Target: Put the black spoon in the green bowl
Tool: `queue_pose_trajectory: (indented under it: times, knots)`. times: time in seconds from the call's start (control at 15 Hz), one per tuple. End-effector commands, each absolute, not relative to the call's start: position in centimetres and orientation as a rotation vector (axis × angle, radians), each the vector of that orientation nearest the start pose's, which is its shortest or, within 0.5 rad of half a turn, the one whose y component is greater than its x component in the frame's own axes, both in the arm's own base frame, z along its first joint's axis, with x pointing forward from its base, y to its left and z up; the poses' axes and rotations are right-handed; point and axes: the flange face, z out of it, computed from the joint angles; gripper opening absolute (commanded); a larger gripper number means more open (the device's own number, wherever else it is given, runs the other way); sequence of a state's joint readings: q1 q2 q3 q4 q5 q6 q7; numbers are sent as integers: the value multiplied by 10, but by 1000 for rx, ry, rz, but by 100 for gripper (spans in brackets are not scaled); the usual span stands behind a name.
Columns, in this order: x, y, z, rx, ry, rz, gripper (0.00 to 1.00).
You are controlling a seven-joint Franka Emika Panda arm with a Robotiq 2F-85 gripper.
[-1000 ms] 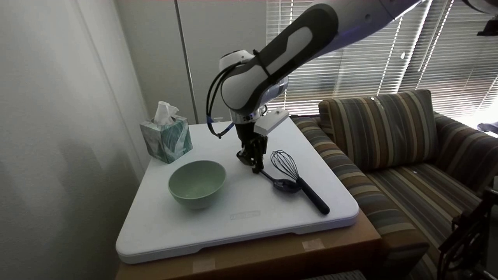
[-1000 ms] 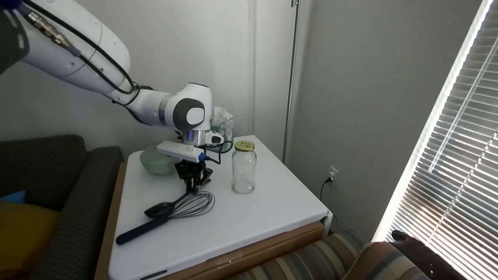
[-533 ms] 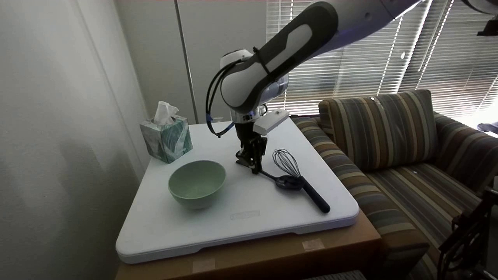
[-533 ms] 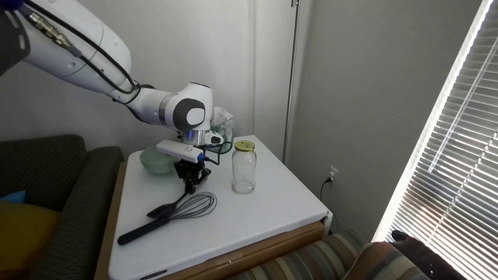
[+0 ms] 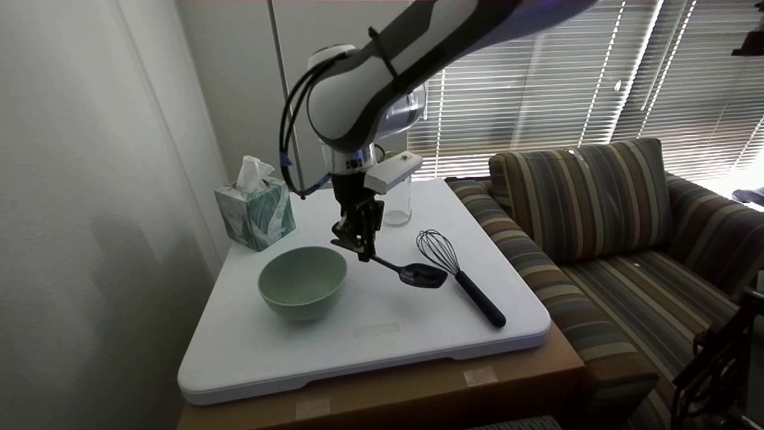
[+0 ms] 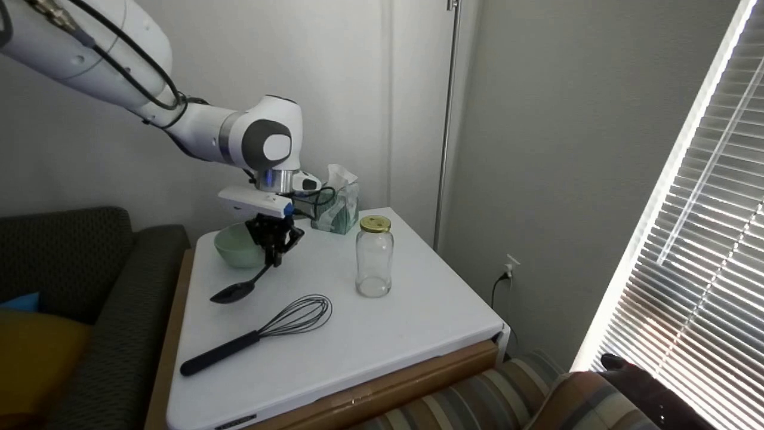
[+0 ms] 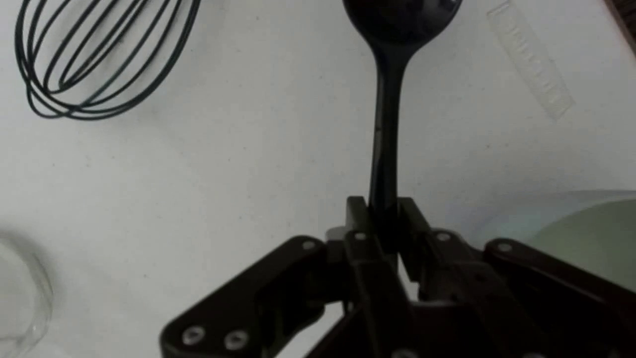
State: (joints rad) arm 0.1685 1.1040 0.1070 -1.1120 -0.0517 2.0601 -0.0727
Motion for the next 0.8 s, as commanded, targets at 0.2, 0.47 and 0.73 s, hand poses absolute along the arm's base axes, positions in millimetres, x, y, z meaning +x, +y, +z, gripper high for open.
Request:
queue_pose_trajectory:
  times: [0.2,0.47,0.73]
  knots:
    - [714,219,193,-3059,-750,77,5]
    - [718,239,236,-2962,-843,-120,5]
    - [724,246,269,-2775,-947,-291,5]
